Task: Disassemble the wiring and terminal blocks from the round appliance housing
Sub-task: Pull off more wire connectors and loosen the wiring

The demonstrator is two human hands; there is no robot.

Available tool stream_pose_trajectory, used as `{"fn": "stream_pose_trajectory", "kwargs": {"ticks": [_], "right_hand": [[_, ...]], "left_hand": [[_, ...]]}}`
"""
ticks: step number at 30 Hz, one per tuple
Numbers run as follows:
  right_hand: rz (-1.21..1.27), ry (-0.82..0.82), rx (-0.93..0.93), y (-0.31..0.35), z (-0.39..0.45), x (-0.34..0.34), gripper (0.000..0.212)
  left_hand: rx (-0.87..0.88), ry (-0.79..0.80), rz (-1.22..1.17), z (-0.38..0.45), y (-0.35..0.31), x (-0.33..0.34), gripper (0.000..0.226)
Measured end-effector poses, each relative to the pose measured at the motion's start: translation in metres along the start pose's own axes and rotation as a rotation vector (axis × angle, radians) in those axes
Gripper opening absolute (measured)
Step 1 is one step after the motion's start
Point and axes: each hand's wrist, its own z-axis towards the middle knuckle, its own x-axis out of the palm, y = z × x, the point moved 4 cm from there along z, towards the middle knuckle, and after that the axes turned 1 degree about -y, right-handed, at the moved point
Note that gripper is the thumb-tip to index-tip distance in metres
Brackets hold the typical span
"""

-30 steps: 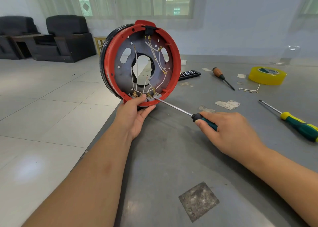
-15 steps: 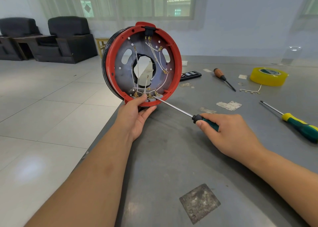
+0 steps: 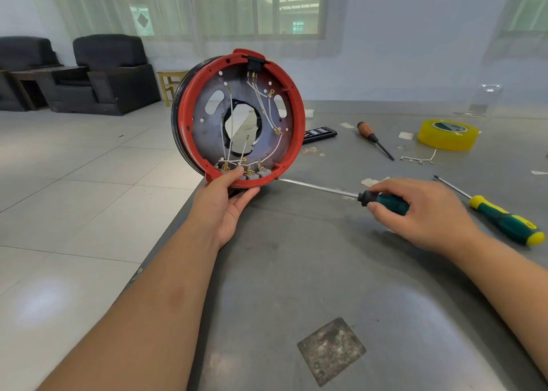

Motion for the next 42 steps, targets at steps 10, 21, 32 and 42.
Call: {"fn": "stream_pose_trajectory", "kwargs": {"ticks": [10,21,32,42], "right_hand": [[-0.206,0.151,0.062,-0.041,0.003,0.0,0.034],[-0.058,-0.093,-0.017,0.032,0.019,0.005,0.028],[0.185,0.006,-0.132,0.129,0.089,0.046,0.021],[0.257,-0.043,-0.048,0.133,0.094,0.061,0.009]], "left_hand": [[0.019,0.04,0.055,-0.002,0.0,0.003,0.047],[0.009,0.184,0.221,-0.011,-0.001,0.014,0.031],[-0.034,0.288,0.213,-0.013,0.0,0.016,0.047],[-0.043,0.281,0.17,-0.015,0.001,0.017,0.056]]}}
